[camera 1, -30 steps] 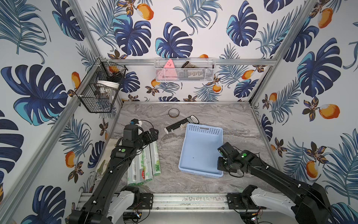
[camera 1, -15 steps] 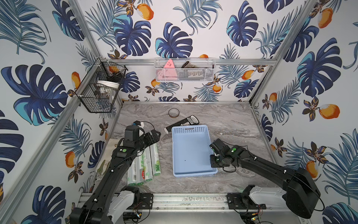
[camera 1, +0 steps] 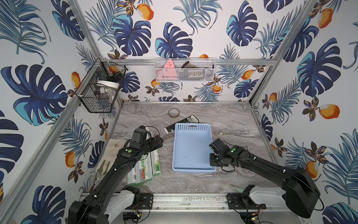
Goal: Put the plastic wrap into the basket
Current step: Move the basket to the center of the board.
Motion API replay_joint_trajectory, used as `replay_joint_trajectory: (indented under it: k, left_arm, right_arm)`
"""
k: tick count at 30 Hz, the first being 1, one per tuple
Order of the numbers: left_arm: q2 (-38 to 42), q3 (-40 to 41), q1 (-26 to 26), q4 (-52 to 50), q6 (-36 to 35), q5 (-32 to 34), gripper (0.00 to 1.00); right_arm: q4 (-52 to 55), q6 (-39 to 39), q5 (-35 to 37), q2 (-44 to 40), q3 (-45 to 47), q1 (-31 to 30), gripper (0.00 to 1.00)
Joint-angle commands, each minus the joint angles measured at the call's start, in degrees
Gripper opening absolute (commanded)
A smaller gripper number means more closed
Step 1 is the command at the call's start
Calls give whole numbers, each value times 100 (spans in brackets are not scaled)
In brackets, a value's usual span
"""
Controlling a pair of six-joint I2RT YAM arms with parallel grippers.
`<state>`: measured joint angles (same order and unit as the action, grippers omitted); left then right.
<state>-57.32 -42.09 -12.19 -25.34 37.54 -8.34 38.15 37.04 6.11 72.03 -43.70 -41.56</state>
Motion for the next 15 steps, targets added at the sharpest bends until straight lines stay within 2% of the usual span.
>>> replay_joint_trajectory:
  k: [1,3,6,7,11,12,13,15]
  left_arm:
    - [-230,-121,-243,-374,24,738,89]
    - [-419,-183,-394,-404,-52,889,88]
    - [-631,-218,-422,-363,-90,849,87]
    - [-664,-206,-425,-332,-96,830,87]
    - [-804,-232,-443,-376,-181,1129,83]
    - [-888,-285,-443,-465,-194,1238,82]
    - [-983,-338,-443,-573,-182,1338,82]
    - [-1150,-415,-442,-680,-117,1456,82]
  right_arm:
    - [175,23,228,-103,-163,-10,19]
    - [237,-43,284,-125,-250,-10,23]
    - [191,-216,274,-85,-278,-10,23]
    - [202,-312,220,-45,-291,-10,26]
    - [778,-485,946,-98,-661,-1,27]
    - [823,-567,1015,-160,-747,-1,28]
    - [778,-668,1017,-200,-824,7,33]
    - [690,-691,1038,-204,-916,40,35]
